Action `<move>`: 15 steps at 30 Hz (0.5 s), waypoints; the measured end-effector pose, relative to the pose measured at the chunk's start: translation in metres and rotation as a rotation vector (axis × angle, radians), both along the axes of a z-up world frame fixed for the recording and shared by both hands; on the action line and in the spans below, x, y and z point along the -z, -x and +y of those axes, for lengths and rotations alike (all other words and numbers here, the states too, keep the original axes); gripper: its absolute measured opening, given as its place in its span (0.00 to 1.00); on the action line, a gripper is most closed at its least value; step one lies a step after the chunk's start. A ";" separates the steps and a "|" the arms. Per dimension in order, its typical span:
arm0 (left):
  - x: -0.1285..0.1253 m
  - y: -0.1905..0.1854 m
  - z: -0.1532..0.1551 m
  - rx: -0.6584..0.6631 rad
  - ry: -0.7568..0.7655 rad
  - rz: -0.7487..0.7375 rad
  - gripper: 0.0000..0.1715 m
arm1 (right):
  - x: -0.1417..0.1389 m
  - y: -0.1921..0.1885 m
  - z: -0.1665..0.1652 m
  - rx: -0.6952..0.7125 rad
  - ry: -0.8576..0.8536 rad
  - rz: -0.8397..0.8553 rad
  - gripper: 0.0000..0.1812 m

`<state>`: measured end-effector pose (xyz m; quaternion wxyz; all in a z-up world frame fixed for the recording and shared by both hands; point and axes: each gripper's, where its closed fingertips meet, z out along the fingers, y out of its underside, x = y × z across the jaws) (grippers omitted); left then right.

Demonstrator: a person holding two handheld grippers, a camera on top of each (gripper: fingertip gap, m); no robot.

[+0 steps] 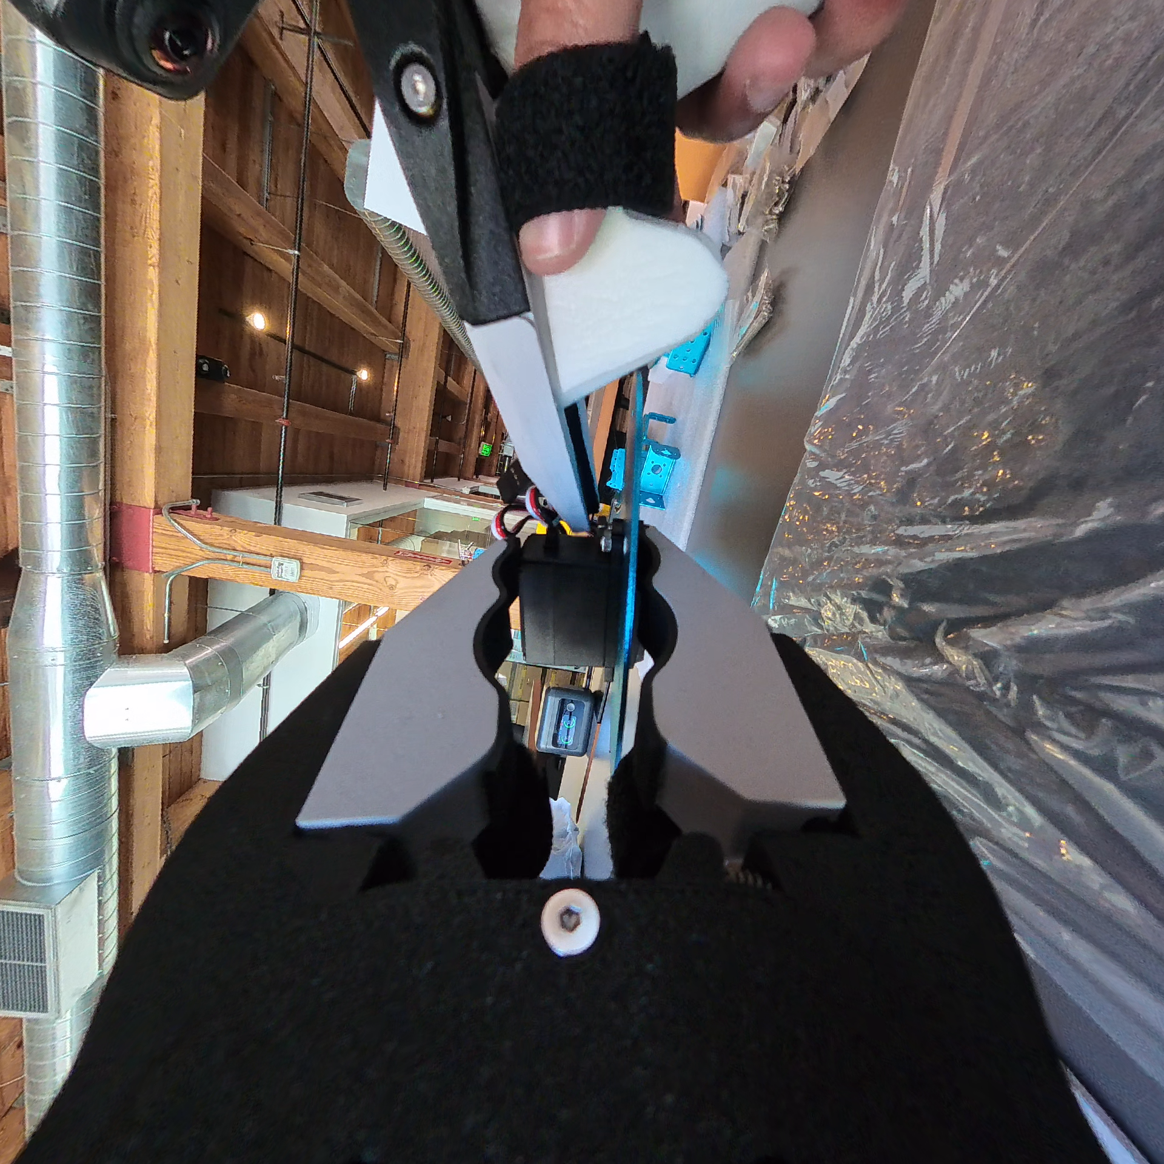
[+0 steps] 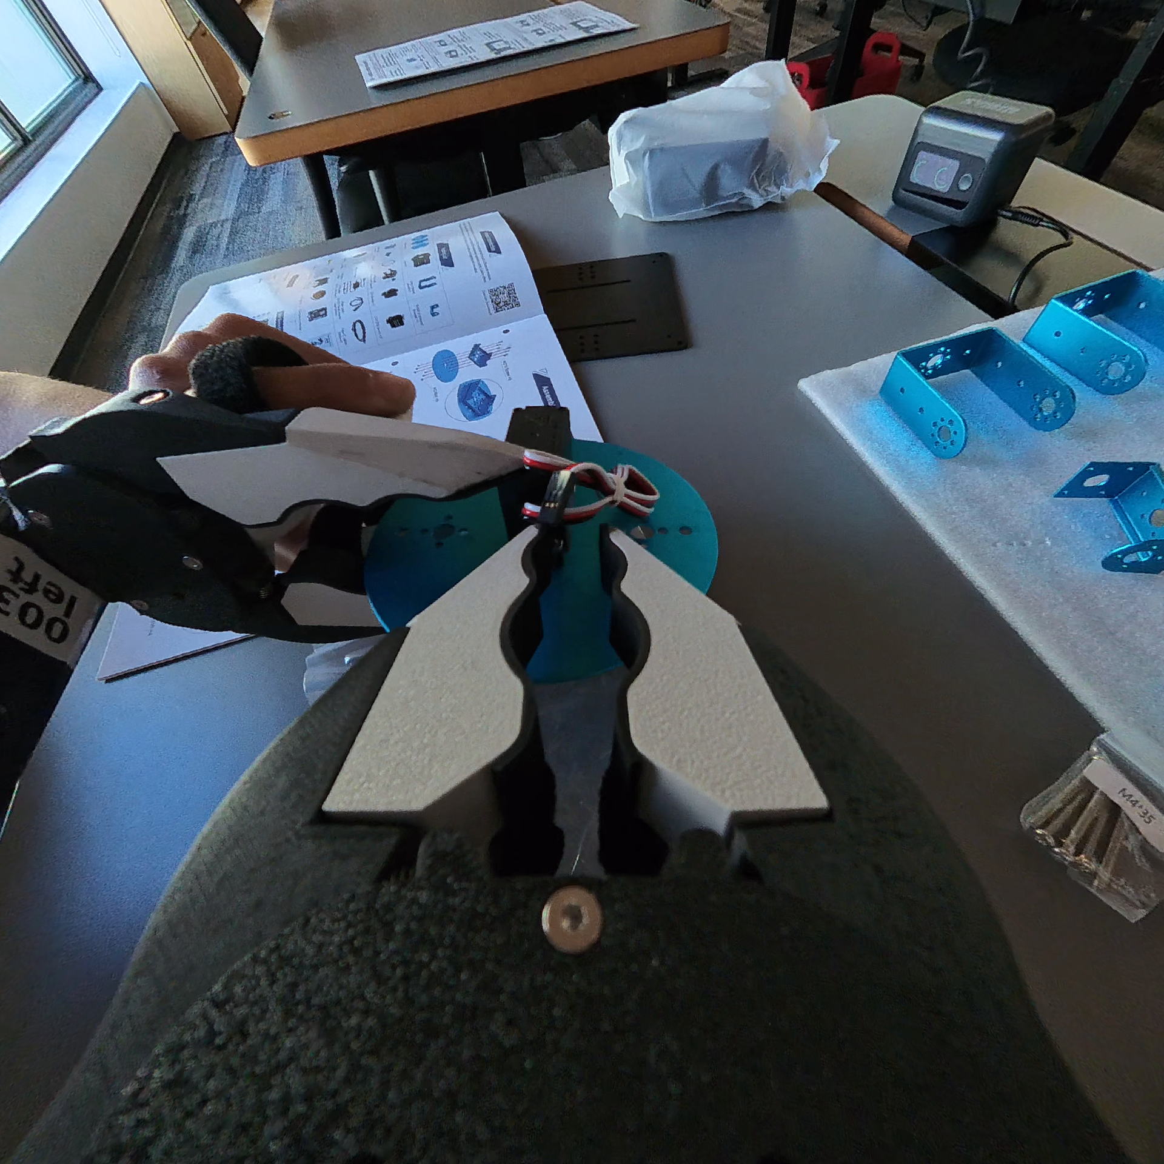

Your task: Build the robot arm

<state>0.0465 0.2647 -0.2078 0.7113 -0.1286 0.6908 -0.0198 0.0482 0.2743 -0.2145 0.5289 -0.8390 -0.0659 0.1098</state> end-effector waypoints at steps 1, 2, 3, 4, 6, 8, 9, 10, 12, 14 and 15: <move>0.000 0.000 0.000 -0.001 0.001 0.001 0.21 | 0.000 0.000 0.000 -0.002 -0.001 0.000 0.07; 0.001 0.000 0.001 -0.003 0.003 0.003 0.21 | -0.001 0.001 0.000 -0.009 -0.002 0.000 0.07; 0.001 0.000 0.002 -0.005 0.005 0.005 0.20 | -0.002 0.002 -0.001 -0.017 -0.005 -0.002 0.07; 0.001 0.000 0.002 -0.005 0.006 0.004 0.20 | -0.004 0.004 -0.002 -0.037 -0.016 0.001 0.09; 0.000 0.000 0.003 -0.006 0.007 0.004 0.20 | -0.006 0.011 -0.005 -0.095 -0.027 0.000 0.11; 0.001 0.000 0.003 -0.010 0.007 0.005 0.20 | -0.003 0.017 -0.007 -0.145 -0.013 -0.020 0.20; 0.001 -0.001 0.004 -0.013 0.009 0.006 0.20 | -0.002 0.021 -0.009 -0.168 -0.008 -0.026 0.24; 0.001 -0.001 0.005 -0.014 0.011 0.007 0.20 | -0.002 0.025 -0.010 -0.191 -0.008 -0.028 0.27; 0.000 -0.001 0.006 -0.018 0.015 0.007 0.20 | -0.003 0.030 -0.012 -0.219 -0.019 -0.041 0.30; 0.000 -0.001 0.006 -0.018 0.017 0.006 0.20 | -0.001 0.034 -0.014 -0.241 -0.017 -0.046 0.38; 0.000 0.000 0.006 -0.018 0.018 0.005 0.20 | -0.001 0.038 -0.015 -0.259 -0.024 -0.039 0.41</move>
